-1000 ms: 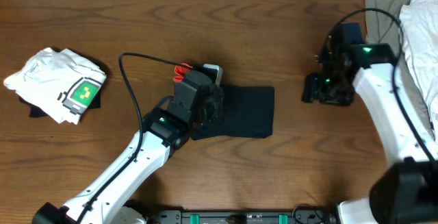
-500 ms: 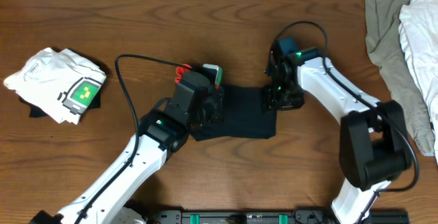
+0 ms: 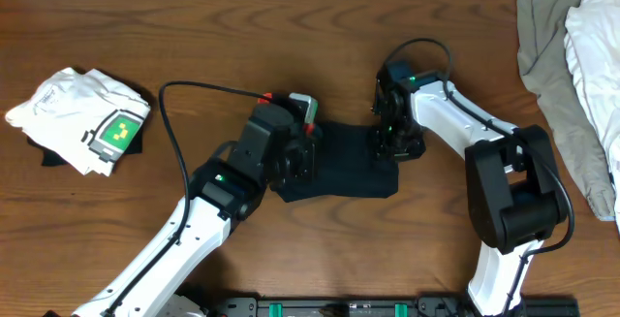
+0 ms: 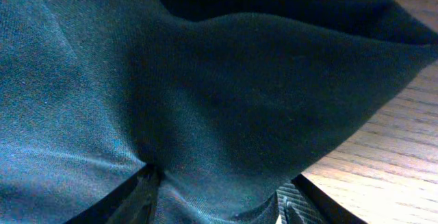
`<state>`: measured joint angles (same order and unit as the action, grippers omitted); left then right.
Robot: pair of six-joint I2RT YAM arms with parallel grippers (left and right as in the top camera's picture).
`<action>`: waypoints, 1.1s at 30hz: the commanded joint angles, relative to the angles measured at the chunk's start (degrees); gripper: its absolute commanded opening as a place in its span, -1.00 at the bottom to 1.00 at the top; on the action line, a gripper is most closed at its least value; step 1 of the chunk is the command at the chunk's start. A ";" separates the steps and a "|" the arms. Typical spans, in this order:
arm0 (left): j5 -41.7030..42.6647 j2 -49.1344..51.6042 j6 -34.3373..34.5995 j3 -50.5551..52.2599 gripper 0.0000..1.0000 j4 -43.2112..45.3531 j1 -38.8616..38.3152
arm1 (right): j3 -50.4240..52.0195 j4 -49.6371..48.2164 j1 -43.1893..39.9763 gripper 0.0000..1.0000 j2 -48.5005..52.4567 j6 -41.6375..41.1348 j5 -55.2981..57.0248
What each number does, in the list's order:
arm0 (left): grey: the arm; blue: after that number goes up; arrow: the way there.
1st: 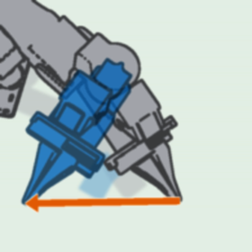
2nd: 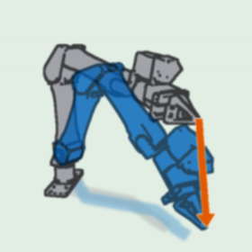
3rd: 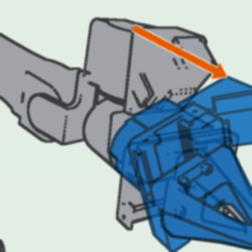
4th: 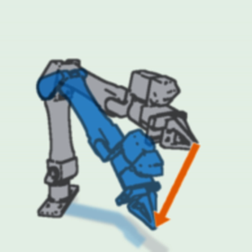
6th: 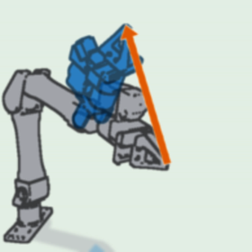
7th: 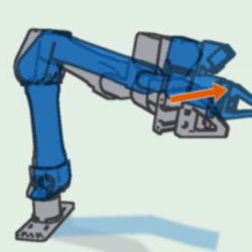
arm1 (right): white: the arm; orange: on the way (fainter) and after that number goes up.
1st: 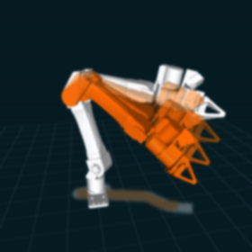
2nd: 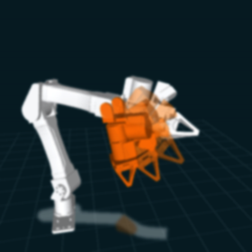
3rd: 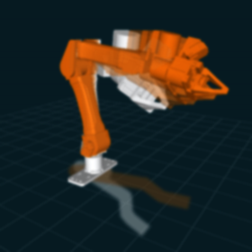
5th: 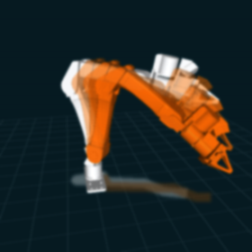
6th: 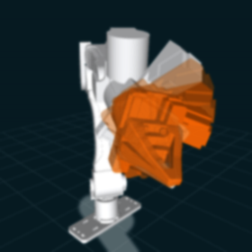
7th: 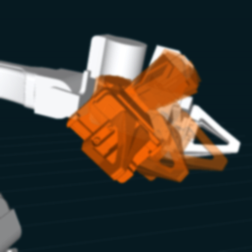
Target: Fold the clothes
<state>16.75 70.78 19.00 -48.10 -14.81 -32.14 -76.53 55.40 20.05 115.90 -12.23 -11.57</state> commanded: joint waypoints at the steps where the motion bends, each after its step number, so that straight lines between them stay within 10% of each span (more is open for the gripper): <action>1: 3.61 -0.87 -3.02 -2.91 -0.88 -0.11 -1.62 | 0.37 -0.55 0.66 0.08 2.38 -1.01 -0.26; 33: 0.13 6.71 -3.28 -5.99 -0.88 5.73 -13.35 | 0.37 -0.52 2.47 0.09 2.38 -2.08 -0.24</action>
<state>17.32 77.73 15.22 -52.36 -10.41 -44.47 -76.53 55.24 21.26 115.90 -13.28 -10.48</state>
